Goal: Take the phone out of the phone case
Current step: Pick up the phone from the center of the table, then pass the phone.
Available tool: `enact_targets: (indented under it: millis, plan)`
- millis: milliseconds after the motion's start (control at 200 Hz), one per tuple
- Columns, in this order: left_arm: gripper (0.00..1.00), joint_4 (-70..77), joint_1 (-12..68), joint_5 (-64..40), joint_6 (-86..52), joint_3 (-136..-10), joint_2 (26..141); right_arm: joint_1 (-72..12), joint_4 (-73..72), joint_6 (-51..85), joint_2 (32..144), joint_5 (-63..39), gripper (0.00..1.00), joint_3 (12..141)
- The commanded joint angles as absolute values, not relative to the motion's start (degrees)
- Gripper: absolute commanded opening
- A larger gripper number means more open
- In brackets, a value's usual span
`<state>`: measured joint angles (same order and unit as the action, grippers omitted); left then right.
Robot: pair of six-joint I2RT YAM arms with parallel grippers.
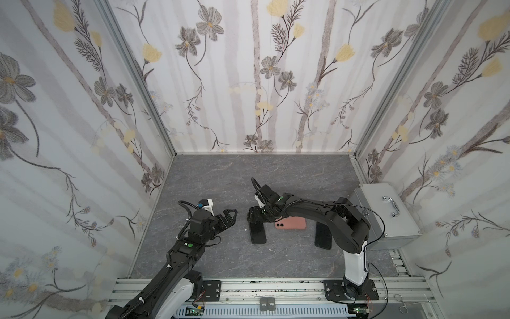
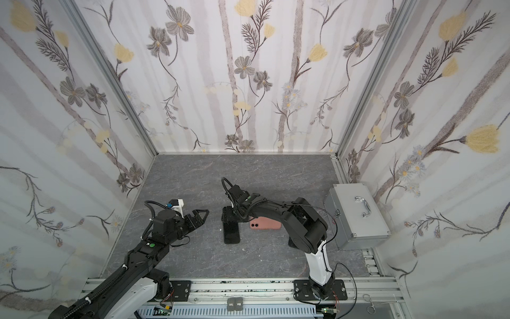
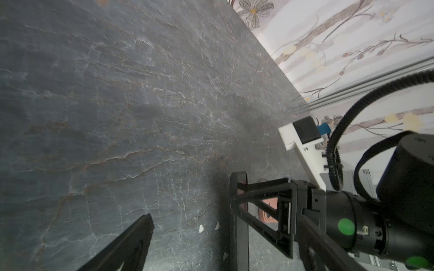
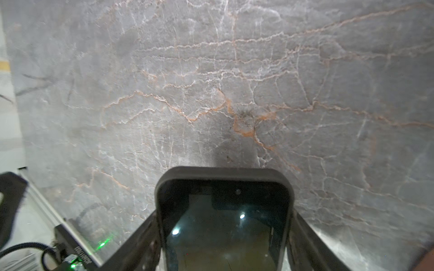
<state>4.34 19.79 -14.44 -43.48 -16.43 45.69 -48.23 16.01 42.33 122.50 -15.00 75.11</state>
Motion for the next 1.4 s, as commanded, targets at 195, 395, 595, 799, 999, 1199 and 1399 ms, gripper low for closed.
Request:
enact_targets:
  millis: [195,395,595,799,999,1199,1399]
  plan:
    - [0.86,17.41,29.61,-12.36,-45.0,-10.13,49.61,-44.22,0.19,51.81,120.48,-23.96,0.53,69.7]
    - [0.82,20.85,34.87,-10.28,-44.08,-12.38,56.52,-43.43,-1.84,53.57,120.42,-25.24,0.53,68.23]
    - [0.69,22.79,36.6,-10.72,-43.25,-13.19,60.79,-43.1,-4.78,55.99,119.42,-25.64,0.53,66.25]
    - [0.54,24.99,38.4,-11.98,-42.89,-14.01,64.7,-42.33,-10.36,60.38,118.79,-28.68,0.53,63.67]
    - [0.31,25.79,38.87,-11.78,-42.19,-14.54,66.66,-42.01,-11.32,61.3,118.31,-28.93,0.53,63.37]
    - [0.2,25.88,38.94,-12.38,-41.85,-15.04,67.08,-41.75,-11.78,61.78,117.88,-29.49,0.54,62.91]
    - [0.03,25.65,38.94,-11.32,-41.96,-17.26,66.62,-41.54,-9.19,59.01,114.3,-26.57,0.65,63.39]
